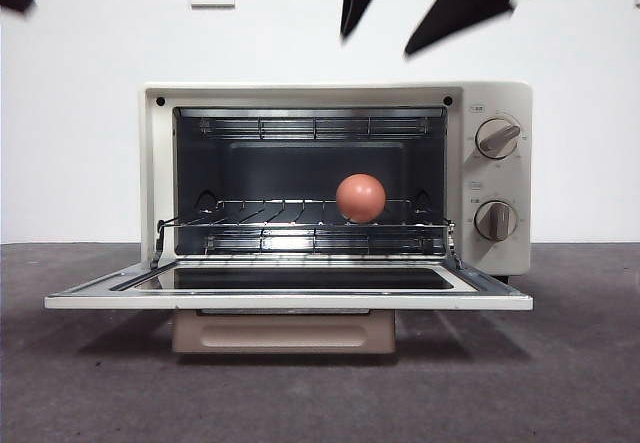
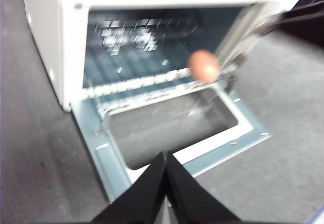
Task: Eggoven
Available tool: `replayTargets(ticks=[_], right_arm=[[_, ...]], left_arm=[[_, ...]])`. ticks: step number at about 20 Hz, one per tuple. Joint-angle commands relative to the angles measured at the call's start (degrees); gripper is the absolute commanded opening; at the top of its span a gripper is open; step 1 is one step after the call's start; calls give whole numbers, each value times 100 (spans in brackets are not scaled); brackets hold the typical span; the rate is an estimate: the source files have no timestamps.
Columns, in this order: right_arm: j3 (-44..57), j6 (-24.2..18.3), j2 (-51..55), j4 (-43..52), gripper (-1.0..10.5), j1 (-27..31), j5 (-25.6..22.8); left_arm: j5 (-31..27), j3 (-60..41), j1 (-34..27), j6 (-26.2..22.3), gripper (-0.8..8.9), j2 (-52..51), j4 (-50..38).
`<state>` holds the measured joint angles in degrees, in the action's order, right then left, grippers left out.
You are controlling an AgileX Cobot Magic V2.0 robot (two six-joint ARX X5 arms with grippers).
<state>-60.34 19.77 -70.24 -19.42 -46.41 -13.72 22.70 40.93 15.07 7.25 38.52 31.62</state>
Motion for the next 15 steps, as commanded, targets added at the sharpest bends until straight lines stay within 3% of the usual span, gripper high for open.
replayTargets(ticks=[1,7,10,15], right_arm=[[-85,-72,599,-468,315,-269,0],[-85,-20,2107,-1867,314,-614,-11],[-85,-20,2645,-1969,313,-638,-13],[-85,85,3244,-1991,313,-638,-9]], left_arm=[[33,-295,-70,140,6,389,-501],[247,-994,-645,448,6,1585,-1987],[691,-1005,-831,444,6,2365,-2422],[739,-1005,-844,450,6,3657,-3025]])
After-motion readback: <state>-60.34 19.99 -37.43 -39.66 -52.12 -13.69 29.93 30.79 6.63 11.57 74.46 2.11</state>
